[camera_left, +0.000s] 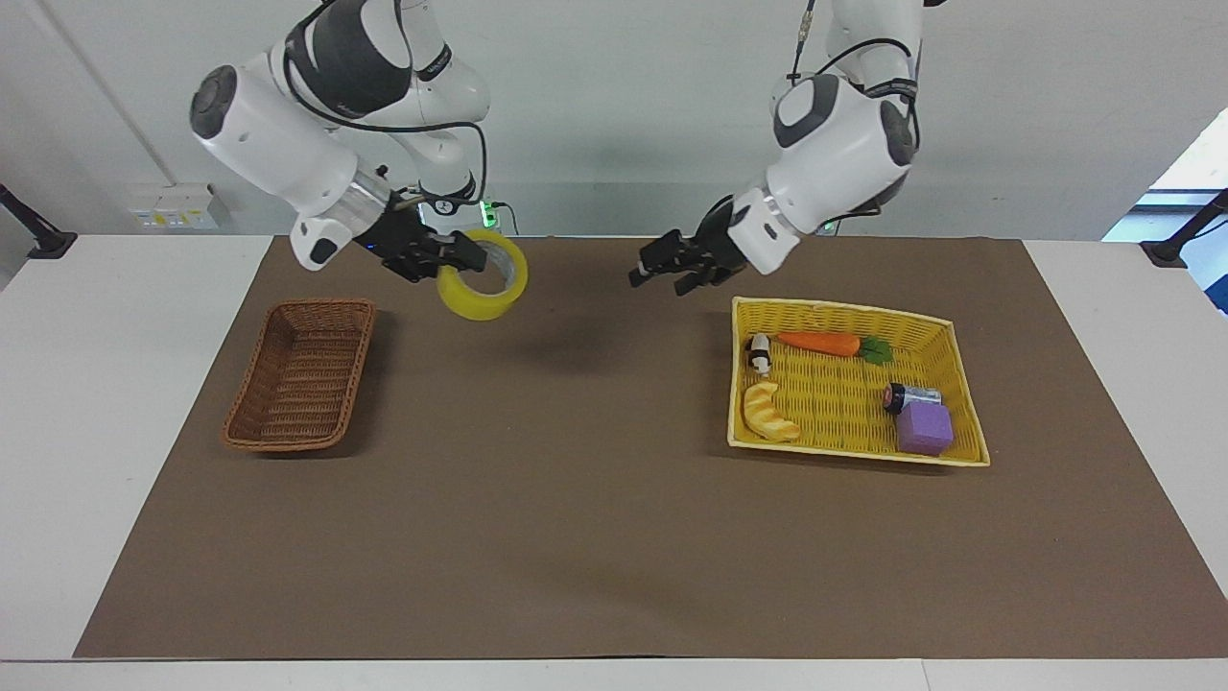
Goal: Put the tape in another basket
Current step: 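Lower the tape into the brown basket while the left gripper withdraws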
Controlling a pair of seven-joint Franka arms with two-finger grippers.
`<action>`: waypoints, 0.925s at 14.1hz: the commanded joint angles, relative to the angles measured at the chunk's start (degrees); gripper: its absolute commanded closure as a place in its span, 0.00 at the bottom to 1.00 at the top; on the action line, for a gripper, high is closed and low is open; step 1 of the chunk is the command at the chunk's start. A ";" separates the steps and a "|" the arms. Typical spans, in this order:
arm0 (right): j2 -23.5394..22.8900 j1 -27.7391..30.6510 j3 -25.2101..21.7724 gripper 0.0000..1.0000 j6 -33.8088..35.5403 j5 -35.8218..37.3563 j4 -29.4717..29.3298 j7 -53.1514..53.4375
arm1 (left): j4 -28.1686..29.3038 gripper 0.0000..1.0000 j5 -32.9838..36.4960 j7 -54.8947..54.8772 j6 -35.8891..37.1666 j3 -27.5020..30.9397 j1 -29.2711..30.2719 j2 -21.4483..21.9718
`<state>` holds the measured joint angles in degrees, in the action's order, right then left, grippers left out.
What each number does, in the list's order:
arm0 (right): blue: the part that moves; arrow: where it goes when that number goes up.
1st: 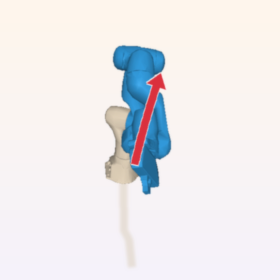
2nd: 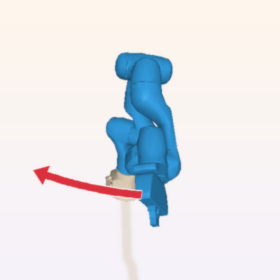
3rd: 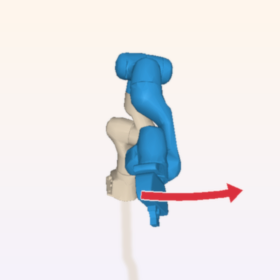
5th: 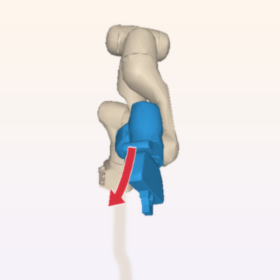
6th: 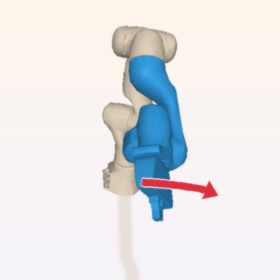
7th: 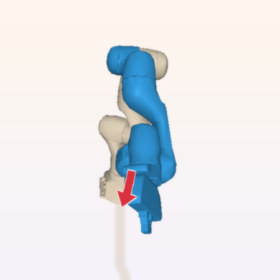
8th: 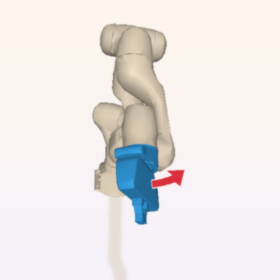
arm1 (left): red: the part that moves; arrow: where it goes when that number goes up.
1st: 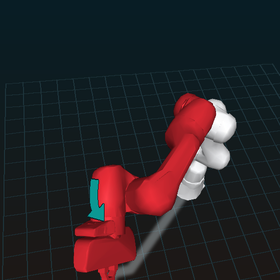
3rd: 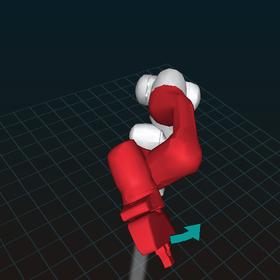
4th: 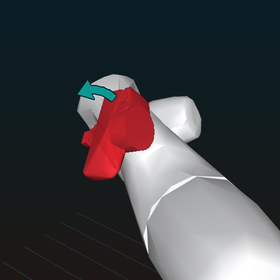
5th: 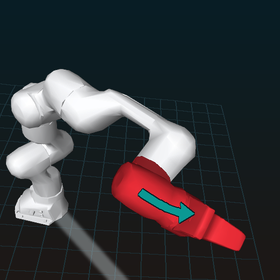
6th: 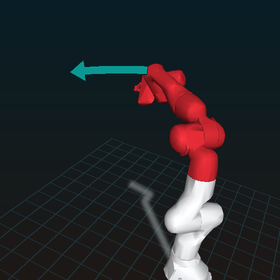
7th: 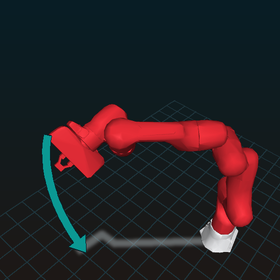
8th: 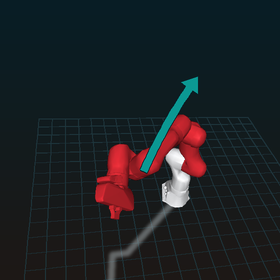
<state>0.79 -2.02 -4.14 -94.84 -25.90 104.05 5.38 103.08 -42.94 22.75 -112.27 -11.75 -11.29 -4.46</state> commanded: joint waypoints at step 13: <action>-10.97 20.11 0.54 1.00 -9.05 9.20 4.15 -35.86 | 0.63 0.00 29.48 -23.25 10.49 1.03 18.22 3.58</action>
<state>-8.80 14.57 -4.46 -102.77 -17.19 107.50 -24.54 103.07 -16.63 4.63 -103.69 -10.19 3.37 -2.79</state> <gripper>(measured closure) 0.930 0.000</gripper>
